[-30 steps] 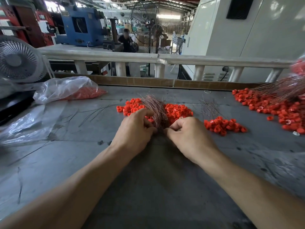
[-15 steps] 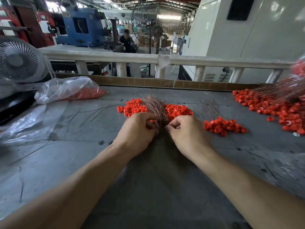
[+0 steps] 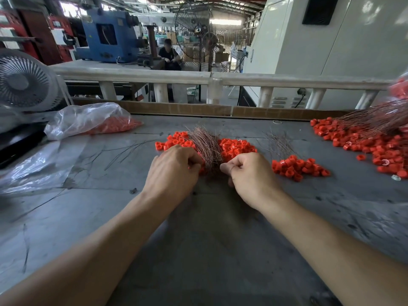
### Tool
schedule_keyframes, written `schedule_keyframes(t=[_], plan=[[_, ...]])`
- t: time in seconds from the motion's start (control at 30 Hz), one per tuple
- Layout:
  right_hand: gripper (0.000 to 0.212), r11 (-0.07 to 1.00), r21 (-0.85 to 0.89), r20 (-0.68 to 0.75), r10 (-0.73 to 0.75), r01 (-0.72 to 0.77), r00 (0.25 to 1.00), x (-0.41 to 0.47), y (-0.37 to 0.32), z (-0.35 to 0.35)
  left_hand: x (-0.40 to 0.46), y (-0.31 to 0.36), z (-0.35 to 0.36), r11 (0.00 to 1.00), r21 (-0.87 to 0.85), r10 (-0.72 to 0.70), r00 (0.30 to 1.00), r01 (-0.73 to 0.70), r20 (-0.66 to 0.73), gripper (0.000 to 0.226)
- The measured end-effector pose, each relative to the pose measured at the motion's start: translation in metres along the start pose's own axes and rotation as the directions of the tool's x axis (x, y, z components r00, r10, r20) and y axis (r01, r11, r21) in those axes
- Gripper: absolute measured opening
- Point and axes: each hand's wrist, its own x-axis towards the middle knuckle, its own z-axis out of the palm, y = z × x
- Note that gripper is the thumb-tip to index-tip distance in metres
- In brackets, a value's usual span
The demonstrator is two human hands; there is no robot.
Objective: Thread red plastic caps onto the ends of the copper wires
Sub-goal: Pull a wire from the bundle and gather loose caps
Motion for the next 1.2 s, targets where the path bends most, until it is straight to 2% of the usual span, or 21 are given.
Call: schedule_keyframes(t=[0.13,0.33,0.67,0.93,1.07,1.2], plan=[[0.044,0.995,0.086,0.012,0.040,-0.041,0.999,0.005,0.005,-0.004,-0.001,0.002,0.000,0.998,0.055,0.022,0.999,-0.024,0.036,0.020],[0.036,0.993,0.106,0.037,0.049,-0.053,0.998,0.007,0.006,0.000,-0.001,0.003,0.004,0.999,0.037,0.031,0.997,-0.033,0.072,0.035],[0.030,0.996,0.051,0.067,0.069,-0.072,0.995,0.009,0.003,0.001,-0.001,0.003,0.010,0.996,0.006,0.088,0.994,-0.088,0.065,0.039],[0.032,0.990,0.113,0.064,0.072,-0.079,0.995,0.010,0.003,0.000,-0.002,0.007,0.010,0.993,0.005,0.118,0.991,-0.119,0.069,0.037],[0.029,0.988,0.134,0.075,0.070,-0.079,0.995,0.010,0.004,-0.001,-0.004,0.013,0.007,0.986,-0.125,0.113,0.993,-0.107,0.046,0.036],[0.025,0.980,0.181,0.109,0.064,-0.083,0.992,0.010,0.004,-0.002,-0.004,0.013,0.008,0.969,-0.247,0.016,0.998,-0.002,0.055,0.037]])
